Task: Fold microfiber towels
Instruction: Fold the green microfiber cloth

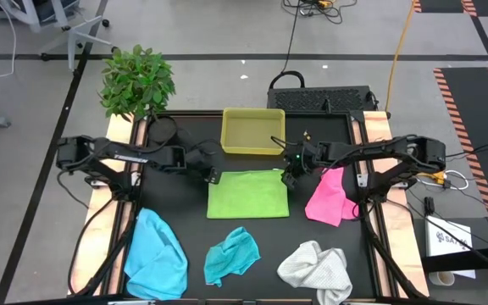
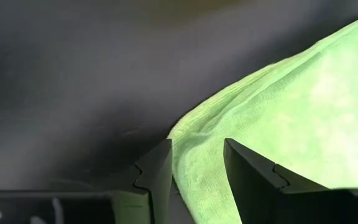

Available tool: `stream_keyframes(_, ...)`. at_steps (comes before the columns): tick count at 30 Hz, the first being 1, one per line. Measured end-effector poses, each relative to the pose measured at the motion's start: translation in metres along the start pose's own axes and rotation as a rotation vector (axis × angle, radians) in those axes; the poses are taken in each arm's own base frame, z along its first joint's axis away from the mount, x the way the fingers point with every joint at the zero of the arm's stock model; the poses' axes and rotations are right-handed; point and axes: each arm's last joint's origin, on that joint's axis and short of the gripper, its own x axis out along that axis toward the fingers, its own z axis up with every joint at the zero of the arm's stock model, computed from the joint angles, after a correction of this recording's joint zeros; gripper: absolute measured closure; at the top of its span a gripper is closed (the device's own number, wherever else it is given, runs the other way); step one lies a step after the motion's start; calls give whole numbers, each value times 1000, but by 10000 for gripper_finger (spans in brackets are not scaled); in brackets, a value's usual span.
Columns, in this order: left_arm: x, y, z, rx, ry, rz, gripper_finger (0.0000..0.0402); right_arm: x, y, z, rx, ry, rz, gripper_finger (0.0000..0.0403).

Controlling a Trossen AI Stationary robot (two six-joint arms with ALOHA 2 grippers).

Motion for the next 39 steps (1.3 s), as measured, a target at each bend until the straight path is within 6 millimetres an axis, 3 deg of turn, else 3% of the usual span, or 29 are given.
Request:
stream_keyframes(23, 10, 0, -1, -31, 7, 12, 254, 18, -12, -21, 97, -65, -1, 227)
stream_keyframes(29, 11, 1, -2, -29, 16, 26, 254, 31, -13, -21, 108, -69, 2, 227)
stream_keyframes(39, 11, 4, -2, -27, 3, 75, 254, 32, -13, -21, 116, -74, 5, 227)
